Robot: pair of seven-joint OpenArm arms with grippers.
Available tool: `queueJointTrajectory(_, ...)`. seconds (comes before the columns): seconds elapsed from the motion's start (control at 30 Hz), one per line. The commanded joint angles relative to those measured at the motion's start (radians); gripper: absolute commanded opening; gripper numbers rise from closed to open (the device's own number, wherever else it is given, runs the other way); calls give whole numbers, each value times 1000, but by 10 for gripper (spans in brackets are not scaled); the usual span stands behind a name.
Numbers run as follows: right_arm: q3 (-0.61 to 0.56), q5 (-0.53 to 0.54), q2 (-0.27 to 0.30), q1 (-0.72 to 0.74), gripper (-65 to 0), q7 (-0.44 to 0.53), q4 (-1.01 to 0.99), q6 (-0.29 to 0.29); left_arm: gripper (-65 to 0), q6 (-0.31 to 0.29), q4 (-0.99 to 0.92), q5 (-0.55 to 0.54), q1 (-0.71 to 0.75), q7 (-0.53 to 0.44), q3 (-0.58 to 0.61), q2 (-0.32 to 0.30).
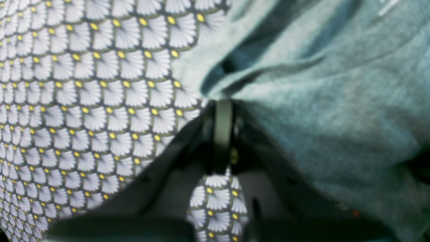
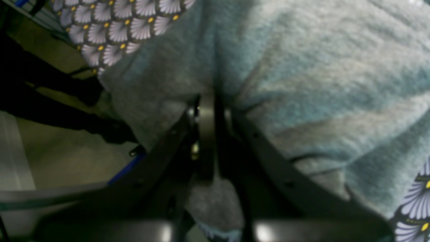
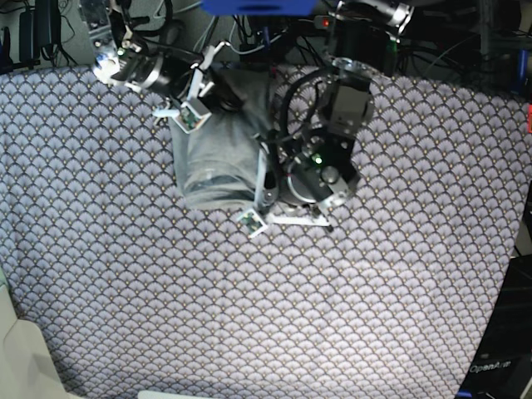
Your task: Fold the T-shirt properly
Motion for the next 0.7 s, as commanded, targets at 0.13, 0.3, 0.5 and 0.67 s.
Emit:
queueJointTrajectory(0.13, 4, -13, 7, -5, -638, -18, 42, 7, -650, 1, -114, -6, -42, -19, 3, 9)
queueJointTrajectory(0.3, 4, -14, 22, -5, -638, -18, 42, 7, -650, 1, -158, -6, -42, -61, 3, 23)
queueJointTrajectory(0.5, 4, -14, 25, -5, -638, -18, 40, 7, -650, 1, -212, -6, -45, -87, -2, 28)
queueJointTrajectory(0.67, 4, -14, 25, -5, -637, -18, 36, 7, -650, 1, -68, -6, -37, -53, -5, 21)
